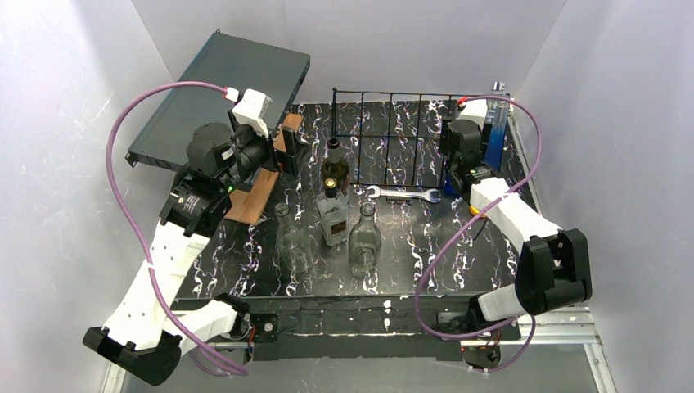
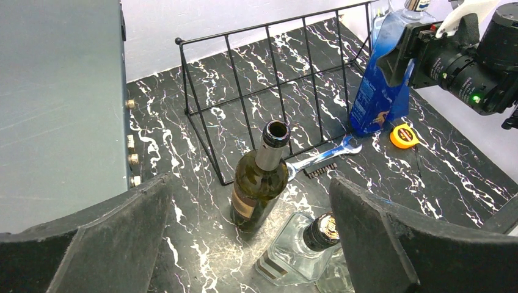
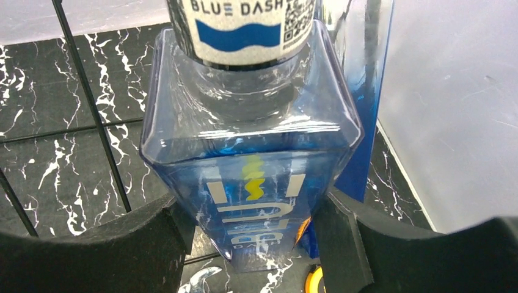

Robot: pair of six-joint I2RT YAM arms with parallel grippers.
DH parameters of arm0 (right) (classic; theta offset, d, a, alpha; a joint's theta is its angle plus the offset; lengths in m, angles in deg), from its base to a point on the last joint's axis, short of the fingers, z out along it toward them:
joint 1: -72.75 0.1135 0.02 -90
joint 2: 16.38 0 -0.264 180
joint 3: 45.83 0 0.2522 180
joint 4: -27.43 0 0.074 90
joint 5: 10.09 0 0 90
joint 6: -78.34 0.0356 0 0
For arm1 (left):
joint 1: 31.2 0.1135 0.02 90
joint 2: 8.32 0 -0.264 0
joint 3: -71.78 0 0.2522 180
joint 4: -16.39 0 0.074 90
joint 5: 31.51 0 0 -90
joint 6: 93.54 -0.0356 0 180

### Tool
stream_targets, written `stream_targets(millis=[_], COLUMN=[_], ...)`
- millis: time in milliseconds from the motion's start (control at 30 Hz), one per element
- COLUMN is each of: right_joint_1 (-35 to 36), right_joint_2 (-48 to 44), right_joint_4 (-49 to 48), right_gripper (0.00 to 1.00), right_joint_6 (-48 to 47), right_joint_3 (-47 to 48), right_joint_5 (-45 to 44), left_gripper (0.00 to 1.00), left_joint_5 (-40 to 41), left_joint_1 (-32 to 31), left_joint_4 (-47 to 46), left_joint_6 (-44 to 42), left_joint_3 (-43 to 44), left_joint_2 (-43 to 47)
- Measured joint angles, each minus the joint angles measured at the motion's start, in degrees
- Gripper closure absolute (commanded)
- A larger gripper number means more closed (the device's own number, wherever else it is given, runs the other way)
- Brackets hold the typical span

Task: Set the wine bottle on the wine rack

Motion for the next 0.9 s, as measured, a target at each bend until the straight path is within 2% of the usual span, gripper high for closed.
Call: stream_targets(millis=[600,900], right_joint_1=[-2.1,-2.8], right_joint_2=[5.9,11.3], right_joint_4=[-9.7,-11.5], right_gripper=[0.99,0.99], right_joint_6=[0.1,-1.5], right_joint_3=[0.2,4.3], right_joint_5=[-1.0,-1.2], left_gripper=[0.01,0.01], left_joint_5=[0.0,0.0], left_joint_1=[-0.3,-0.4], left_joint_4=[0.0,0.2], left_joint_6=[-0.2,-0.4], left_joint_3=[0.0,0.0], left_joint_2=[0.0,0.0])
